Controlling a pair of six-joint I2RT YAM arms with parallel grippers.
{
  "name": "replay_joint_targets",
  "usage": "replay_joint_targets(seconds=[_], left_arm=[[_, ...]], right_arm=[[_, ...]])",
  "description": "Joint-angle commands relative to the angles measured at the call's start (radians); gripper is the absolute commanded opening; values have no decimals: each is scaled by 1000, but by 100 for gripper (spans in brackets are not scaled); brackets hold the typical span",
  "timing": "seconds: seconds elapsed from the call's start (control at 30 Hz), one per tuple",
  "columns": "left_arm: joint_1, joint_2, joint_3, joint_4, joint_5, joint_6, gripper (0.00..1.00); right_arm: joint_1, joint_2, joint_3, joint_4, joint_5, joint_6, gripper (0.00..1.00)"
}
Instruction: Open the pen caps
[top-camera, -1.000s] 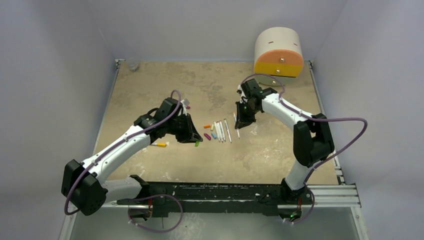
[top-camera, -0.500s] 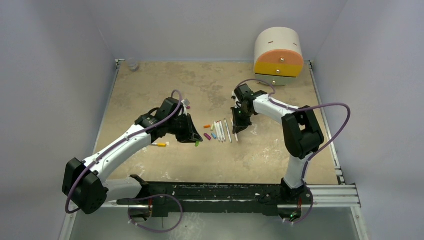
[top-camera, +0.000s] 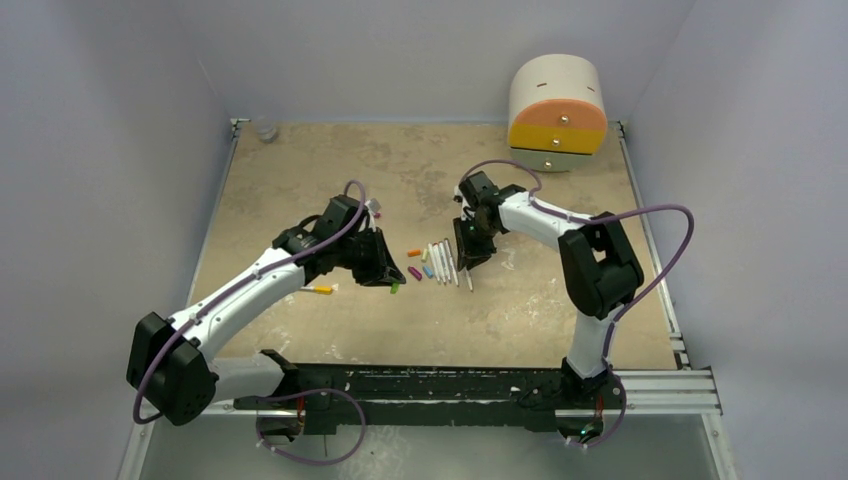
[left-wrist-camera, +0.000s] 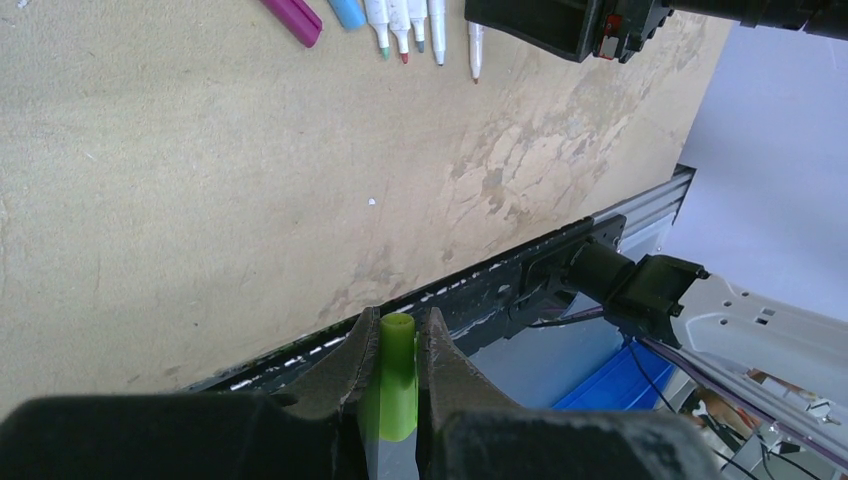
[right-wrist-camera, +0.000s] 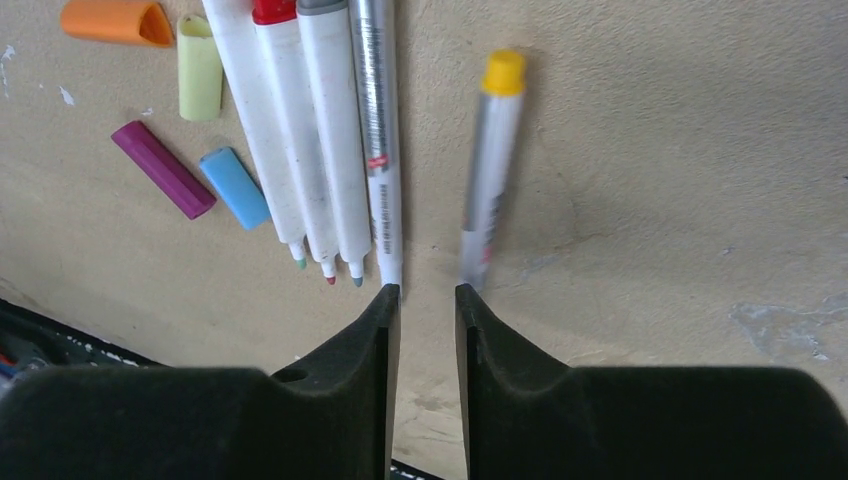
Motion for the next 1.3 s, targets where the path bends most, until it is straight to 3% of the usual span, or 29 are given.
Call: replay_joint_targets(seconds=[0.0,0.37,0.47,0.7,0.87,0.93,1.1,1.27], left_arm=[[0,5,41,30,-1,28,0],[0,83,111,-46,-62,68,0],[0,108,122,-39,-79,65,0],[0,168,151,-43,-89,70,0],[2,191,162,-71,-124,97,0],[4,207,170,-86,-138,103,0],[3,229,179,-72,-133,92,0],[4,230,183,-78,-138,94,0]], right_arm=[[10,0,3,1,6,-2,29],[11,-29,28,-48,-15,8,32],[-3,-55,69,-70,44,26,34],[-182,-149,55,-60,132,39,36],[-241,-170,18,-72,200,26,58],[-245,-173,-5,-60,194,32,61],[-252,-171,-72,-20,162,44,50],[-257,-166,-119,8,151,47,51]])
